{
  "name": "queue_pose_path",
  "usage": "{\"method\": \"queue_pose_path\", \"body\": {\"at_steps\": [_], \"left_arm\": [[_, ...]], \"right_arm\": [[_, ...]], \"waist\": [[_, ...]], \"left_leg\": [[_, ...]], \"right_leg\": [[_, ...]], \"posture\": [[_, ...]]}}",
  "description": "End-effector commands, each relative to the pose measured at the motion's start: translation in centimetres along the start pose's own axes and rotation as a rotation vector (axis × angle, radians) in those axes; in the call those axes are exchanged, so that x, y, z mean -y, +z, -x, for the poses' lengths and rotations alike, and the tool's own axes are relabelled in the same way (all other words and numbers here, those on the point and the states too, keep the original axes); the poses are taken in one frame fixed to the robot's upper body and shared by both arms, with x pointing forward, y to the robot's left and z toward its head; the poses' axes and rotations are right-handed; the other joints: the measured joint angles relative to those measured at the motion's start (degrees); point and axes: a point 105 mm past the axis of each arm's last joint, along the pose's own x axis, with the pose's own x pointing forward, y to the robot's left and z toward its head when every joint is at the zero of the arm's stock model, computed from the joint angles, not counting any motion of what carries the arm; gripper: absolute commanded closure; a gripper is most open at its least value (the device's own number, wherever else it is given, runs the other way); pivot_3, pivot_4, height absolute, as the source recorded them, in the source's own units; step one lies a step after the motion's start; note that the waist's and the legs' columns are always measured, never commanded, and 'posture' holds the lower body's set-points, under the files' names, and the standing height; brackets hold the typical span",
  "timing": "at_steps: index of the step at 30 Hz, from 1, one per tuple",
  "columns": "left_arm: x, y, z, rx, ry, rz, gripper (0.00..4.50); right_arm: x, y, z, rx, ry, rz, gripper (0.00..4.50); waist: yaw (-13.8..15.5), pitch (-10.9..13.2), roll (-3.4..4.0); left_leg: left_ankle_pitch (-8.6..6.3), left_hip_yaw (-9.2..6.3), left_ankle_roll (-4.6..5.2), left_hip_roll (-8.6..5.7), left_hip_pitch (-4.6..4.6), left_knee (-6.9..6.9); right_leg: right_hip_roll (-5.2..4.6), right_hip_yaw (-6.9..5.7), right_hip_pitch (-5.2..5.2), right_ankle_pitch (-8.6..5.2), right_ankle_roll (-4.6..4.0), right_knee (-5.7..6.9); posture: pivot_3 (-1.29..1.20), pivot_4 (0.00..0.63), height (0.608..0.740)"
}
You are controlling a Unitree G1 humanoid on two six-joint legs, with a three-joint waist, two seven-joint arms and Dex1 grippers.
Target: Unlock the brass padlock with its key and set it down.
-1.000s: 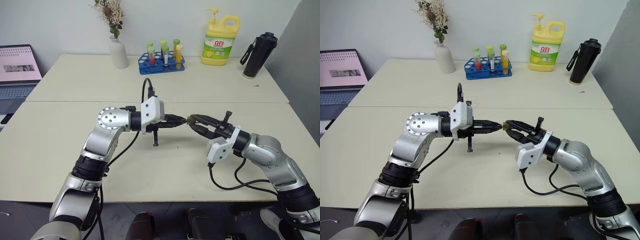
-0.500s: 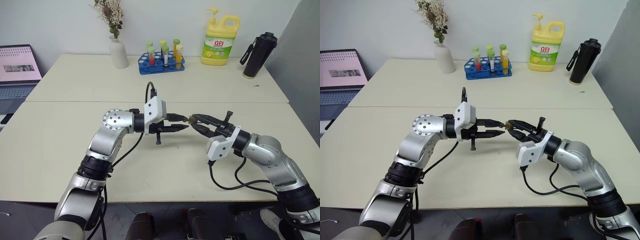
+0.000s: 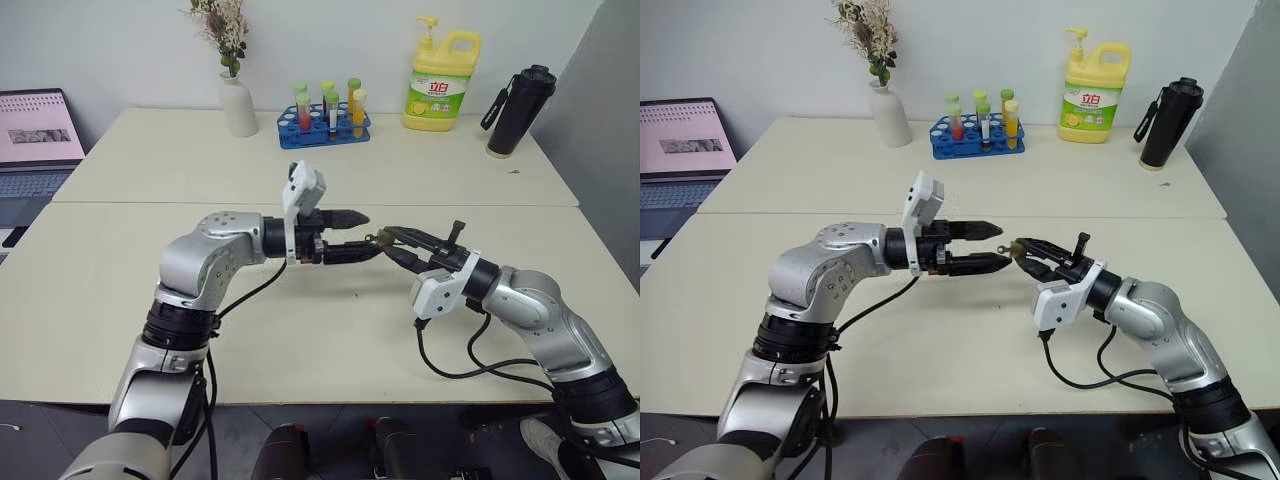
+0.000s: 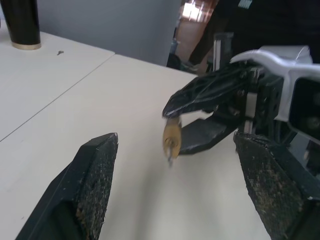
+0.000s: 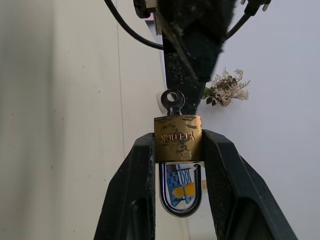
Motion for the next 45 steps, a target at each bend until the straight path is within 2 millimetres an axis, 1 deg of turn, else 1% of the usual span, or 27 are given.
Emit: {"method": "queue_pose_path", "body": {"at_steps": [1, 6, 11, 14, 18, 22, 24, 34, 45], "left_arm": [[0.7, 1.2, -0.2, 0.016, -0.016, -0.029, 0.62], [0.5, 0.9, -1.0, 0.004, -0.007, -0.032, 0.62], [0.2, 1.2, -1.3, 0.02, 0.002, -0.023, 0.62], [0.2, 1.3, -1.5, 0.027, -0.002, -0.03, 1.2], [0.4, 1.1, -1.5, 0.015, -0.013, -0.026, 2.42], [0.3, 0.9, -1.5, 0.002, -0.011, -0.024, 3.76], [0.4, 0.7, -1.4, -0.01, -0.016, -0.023, 4.32], [0.6, 0.2, -1.3, -0.033, -0.026, -0.011, 4.36], [0.9, 0.5, -1.4, -0.015, -0.053, -0.009, 4.36]], "right_arm": [[1.0, 0.6, -0.2, 0.033, -0.032, 0.026, 3.58], [1.2, 0.9, -0.4, 0.049, -0.034, 0.038, 3.58], [1.2, 1.0, -0.3, 0.052, -0.034, 0.041, 3.58], [1.1, 1.1, -0.3, 0.052, -0.033, 0.042, 3.58], [1.1, 1.1, -0.2, 0.051, -0.034, 0.042, 3.58], [1.2, 1.1, -0.2, 0.05, -0.037, 0.045, 3.58], [1.2, 1.1, -0.2, 0.053, -0.038, 0.047, 3.58], [1.4, 1.2, -0.3, 0.058, -0.048, 0.047, 3.58], [1.4, 1.1, -0.3, 0.051, -0.05, 0.054, 3.58]], "waist": [[-0.1, 0.0, 0.0], [0.0, 0.0, 0.0], [0.0, 0.0, 0.0], [0.0, 0.0, 0.0], [0.0, 0.0, 0.0], [0.0, 0.0, 0.0], [0.0, 0.0, 0.0], [0.0, 0.0, 0.0], [0.0, 0.0, 0.0]], "left_leg": [[0.0, 0.0, 0.0, 0.0, 0.01, 0.0], [0.01, 0.0, -0.01, 0.0, 0.01, 0.0], [0.01, 0.0, -0.01, -0.02, 0.01, 0.0], [0.01, 0.0, -0.01, -0.01, 0.01, 0.0], [0.01, 0.0, -0.02, -0.01, 0.01, 0.0], [0.01, 0.01, -0.02, -0.01, 0.01, 0.0], [0.01, -0.01, -0.02, -0.01, 0.01, 0.0], [0.01, 0.01, -0.02, -0.01, 0.01, 0.0], [0.01, 0.01, -0.02, -0.01, 0.01, 0.0]], "right_leg": [[0.0, 0.0, 0.0, 0.0, 0.0, 0.01], [0.0, 0.03, 0.0, 0.01, -0.03, 0.01], [-0.02, 0.03, 0.0, 0.01, -0.03, 0.01], [-0.02, 0.04, 0.0, 0.01, -0.03, 0.01], [-0.01, 0.04, 0.0, 0.01, -0.03, 0.01], [-0.02, 0.04, 0.0, 0.01, -0.03, 0.01], [-0.01, 0.05, 0.0, 0.01, -0.02, 0.01], [-0.02, 0.05, 0.0, 0.01, -0.03, 0.01], [-0.02, 0.04, 0.0, 0.01, -0.03, 0.01]], "posture": [[0.0, 0.15, 0.74], [0.0, 0.15, 0.74], [0.0, 0.15, 0.74], [0.0, 0.15, 0.74], [0.0, 0.15, 0.74], [0.0, 0.15, 0.74], [0.0, 0.15, 0.74], [0.0, 0.15, 0.74], [0.0, 0.15, 0.74]]}}
